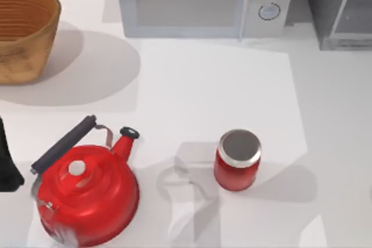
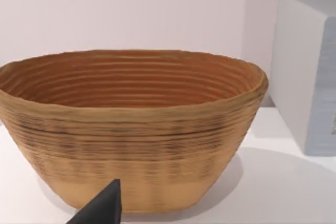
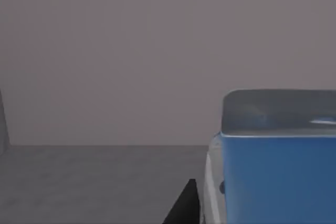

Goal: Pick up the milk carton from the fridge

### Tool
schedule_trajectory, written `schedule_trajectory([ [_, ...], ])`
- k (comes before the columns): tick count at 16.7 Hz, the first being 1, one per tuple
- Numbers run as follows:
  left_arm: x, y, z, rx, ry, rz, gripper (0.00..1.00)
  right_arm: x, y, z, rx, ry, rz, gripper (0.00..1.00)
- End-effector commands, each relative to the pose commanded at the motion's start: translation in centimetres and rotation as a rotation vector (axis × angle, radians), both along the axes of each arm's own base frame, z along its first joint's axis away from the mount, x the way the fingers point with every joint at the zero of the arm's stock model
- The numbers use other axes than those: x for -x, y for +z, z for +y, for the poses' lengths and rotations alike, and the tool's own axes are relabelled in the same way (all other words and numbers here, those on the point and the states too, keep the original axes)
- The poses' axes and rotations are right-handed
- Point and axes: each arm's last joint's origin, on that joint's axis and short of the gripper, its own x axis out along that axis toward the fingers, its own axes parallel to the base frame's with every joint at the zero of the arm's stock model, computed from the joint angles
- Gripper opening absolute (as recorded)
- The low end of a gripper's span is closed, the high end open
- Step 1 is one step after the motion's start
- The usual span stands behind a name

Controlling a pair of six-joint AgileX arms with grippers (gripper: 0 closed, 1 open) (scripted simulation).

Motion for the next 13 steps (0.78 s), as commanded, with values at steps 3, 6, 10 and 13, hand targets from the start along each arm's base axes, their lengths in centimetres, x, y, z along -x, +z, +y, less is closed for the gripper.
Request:
schedule_trajectory([
  [3,0.0,0.0,0.0,0.000,0.000,0.000,1.00,0.8,0.6,-0.1,0.004,0.003,-0.019,0.00],
  [6,0.0,0.0,0.0,0.000,0.000,0.000,1.00,3.2,0.5,-0.1,0.002,0.006,-0.013,0.00],
  [10,0.0,0.0,0.0,0.000,0.000,0.000,1.00,7.6,-1.1,0.3,-0.013,0.006,0.047,0.00],
  [13,0.0,0.0,0.0,0.000,0.000,0.000,1.00,9.7,-0.2,0.2,-0.003,0.000,0.009,0.00],
])
